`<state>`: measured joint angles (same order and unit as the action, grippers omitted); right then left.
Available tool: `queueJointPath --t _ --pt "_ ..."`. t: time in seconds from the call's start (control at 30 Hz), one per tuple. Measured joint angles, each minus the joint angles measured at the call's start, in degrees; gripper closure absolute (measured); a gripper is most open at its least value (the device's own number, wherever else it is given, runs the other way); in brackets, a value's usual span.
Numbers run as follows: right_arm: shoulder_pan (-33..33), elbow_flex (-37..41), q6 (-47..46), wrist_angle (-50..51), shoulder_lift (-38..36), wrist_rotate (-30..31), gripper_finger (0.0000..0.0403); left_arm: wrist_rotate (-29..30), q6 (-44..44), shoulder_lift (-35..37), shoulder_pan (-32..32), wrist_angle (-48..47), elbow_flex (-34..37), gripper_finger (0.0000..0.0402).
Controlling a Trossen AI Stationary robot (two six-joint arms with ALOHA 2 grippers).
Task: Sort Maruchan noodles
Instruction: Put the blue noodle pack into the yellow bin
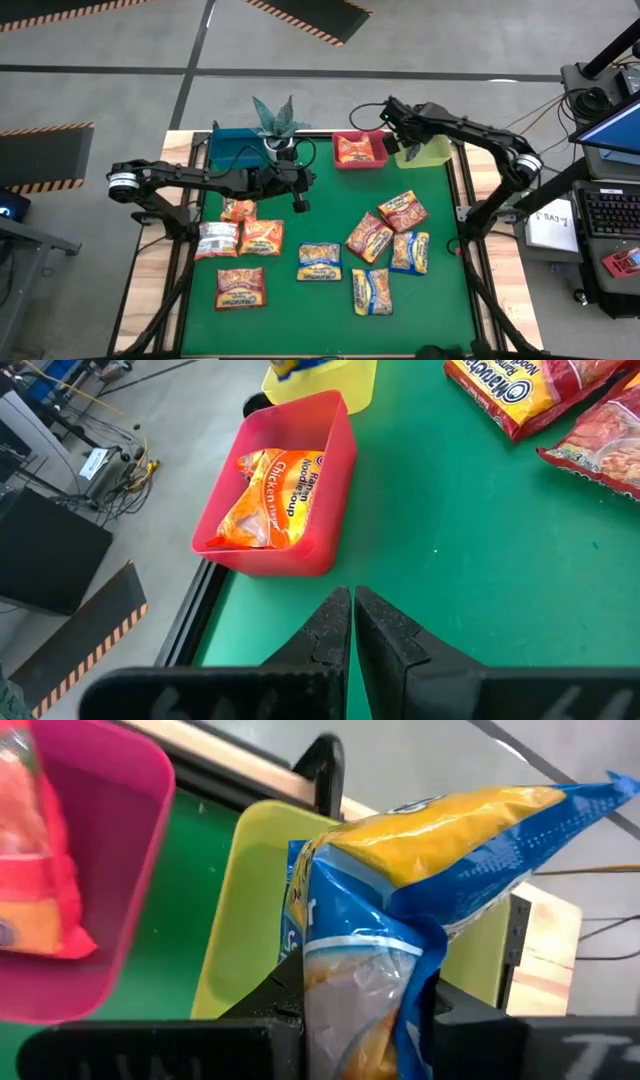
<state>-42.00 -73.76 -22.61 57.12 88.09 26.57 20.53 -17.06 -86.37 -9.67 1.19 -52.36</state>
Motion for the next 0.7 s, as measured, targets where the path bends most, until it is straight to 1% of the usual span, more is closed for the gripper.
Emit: queueJointPath --t 0.37,0.6,0.7 --pt "0.07 0.0 1.02 -3.97 8.72 0.02 0.0339 -0.02 0.2 0.0 -0.02 -0.09 0.0 0.0402" --pt "0.14 0.0 1.18 -6.25 11.87 0.03 0.0339 -0.02 0.42 0.0 -0.01 -0.02 0.0 0.0402" --pt "0.15 0.0 0.98 -6.25 12.34 0.02 0.0332 -0.04 0.42 0.0 0.0 0.09 0.0 0.0402"
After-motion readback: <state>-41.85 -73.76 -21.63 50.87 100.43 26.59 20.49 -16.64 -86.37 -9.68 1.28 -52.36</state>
